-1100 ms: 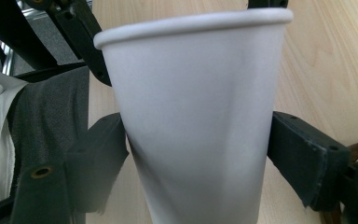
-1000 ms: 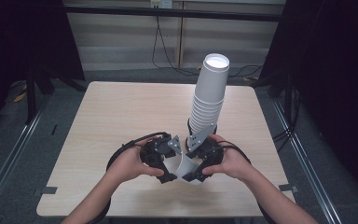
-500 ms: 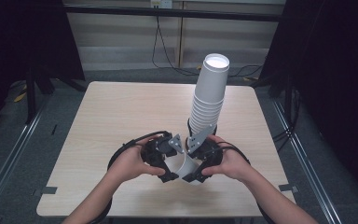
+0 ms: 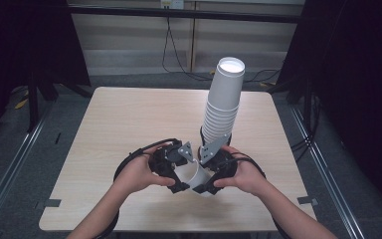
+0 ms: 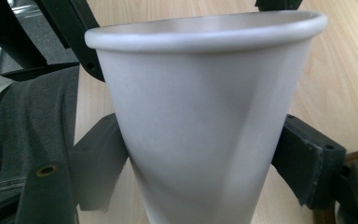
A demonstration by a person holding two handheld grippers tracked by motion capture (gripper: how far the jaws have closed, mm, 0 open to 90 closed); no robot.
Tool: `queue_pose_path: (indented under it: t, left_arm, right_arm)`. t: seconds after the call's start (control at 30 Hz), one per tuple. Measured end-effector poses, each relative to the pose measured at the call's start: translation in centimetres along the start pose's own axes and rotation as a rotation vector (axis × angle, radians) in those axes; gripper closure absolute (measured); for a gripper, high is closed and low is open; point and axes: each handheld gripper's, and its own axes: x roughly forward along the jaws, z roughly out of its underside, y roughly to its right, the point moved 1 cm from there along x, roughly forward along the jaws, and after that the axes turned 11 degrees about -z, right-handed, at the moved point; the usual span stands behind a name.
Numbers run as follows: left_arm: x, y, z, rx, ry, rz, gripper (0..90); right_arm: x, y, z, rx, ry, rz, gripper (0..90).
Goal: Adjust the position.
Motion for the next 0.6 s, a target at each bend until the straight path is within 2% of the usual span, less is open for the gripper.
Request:
queue_pose_path:
  t: [0.1, 0.5, 0.6]
  left_arm:
    - [-0.2, -0.08, 0.08, -0.004, 0.021, 0.0, 14.4]
    - [-0.17, -0.35, 0.25, 0.004, 0.079, -0.014, 12.2]
    - [-0.26, -0.44, 0.34, 0.004, 0.081, -0.019, 12.6]
  right_arm:
    - [-0.12, -0.03, 0.09, -0.009, 0.023, -0.002, 22.4]
    - [-0.53, 0.1, 0.19, -0.011, 0.034, 0.016, 22.1]
    - [-0.69, 0.09, 0.31, -0.003, 0.031, 0.021, 22.1]
